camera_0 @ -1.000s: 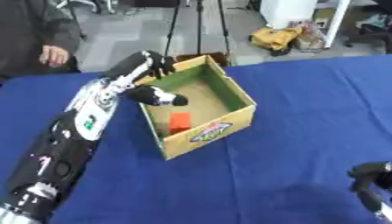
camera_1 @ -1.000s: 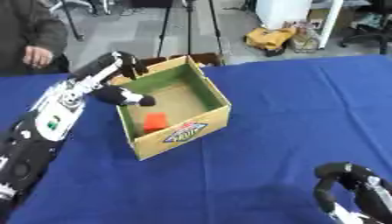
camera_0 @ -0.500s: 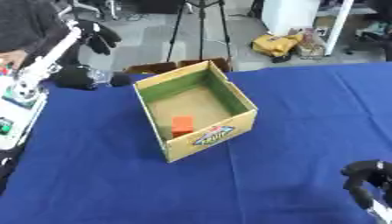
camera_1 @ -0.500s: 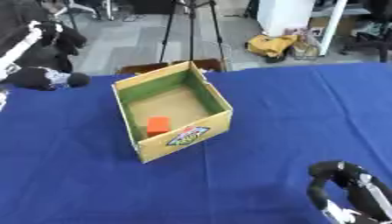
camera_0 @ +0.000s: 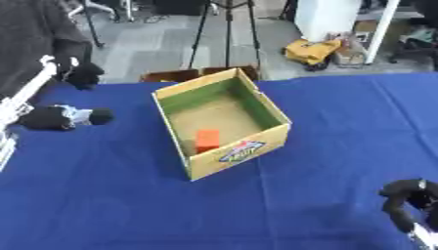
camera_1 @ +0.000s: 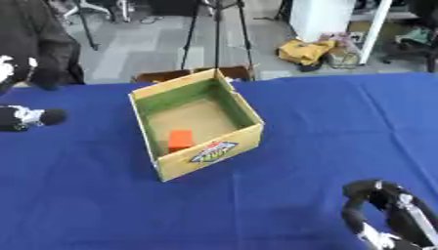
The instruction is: Pick up objects on the table and place them in the box.
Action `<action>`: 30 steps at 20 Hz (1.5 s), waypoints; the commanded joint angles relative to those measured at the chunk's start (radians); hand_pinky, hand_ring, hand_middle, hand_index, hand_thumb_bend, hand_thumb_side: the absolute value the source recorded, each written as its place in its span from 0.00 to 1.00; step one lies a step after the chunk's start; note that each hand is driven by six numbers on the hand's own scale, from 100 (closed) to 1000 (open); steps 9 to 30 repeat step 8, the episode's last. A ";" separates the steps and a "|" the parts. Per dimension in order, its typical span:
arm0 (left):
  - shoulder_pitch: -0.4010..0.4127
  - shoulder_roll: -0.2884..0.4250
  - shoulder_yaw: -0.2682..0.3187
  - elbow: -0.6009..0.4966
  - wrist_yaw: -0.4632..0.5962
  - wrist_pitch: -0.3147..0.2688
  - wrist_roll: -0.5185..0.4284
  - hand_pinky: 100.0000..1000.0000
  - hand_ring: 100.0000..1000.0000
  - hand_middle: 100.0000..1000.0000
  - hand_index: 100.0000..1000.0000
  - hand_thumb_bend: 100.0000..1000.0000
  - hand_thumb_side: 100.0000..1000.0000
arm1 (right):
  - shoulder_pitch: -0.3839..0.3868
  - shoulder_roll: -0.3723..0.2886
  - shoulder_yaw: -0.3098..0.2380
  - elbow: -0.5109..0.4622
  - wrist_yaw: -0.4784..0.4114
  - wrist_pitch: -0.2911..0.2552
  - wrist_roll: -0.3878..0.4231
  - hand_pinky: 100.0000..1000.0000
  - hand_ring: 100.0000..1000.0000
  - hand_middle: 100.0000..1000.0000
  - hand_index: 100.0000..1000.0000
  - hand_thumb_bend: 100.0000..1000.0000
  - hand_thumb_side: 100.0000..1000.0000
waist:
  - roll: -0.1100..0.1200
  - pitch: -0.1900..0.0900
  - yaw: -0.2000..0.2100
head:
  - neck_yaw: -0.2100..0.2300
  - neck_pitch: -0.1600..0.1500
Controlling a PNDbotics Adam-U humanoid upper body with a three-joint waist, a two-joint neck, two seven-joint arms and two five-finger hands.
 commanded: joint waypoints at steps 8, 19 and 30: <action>0.049 0.009 0.021 -0.042 0.007 -0.015 -0.008 0.60 0.54 0.54 0.70 0.93 0.66 | -0.005 -0.017 0.005 -0.003 0.000 0.001 0.006 0.73 0.45 0.34 0.66 0.41 0.40 | 0.000 -0.016 0.005 | -0.009 0.006; 0.049 0.009 0.021 -0.042 0.007 -0.015 -0.008 0.60 0.54 0.54 0.70 0.93 0.66 | -0.005 -0.017 0.005 -0.003 0.000 0.001 0.006 0.73 0.45 0.34 0.66 0.41 0.40 | 0.000 -0.016 0.005 | -0.009 0.006; 0.049 0.009 0.021 -0.042 0.007 -0.015 -0.008 0.60 0.54 0.54 0.70 0.93 0.66 | -0.005 -0.017 0.005 -0.003 0.000 0.001 0.006 0.73 0.45 0.34 0.66 0.41 0.40 | 0.000 -0.016 0.005 | -0.009 0.006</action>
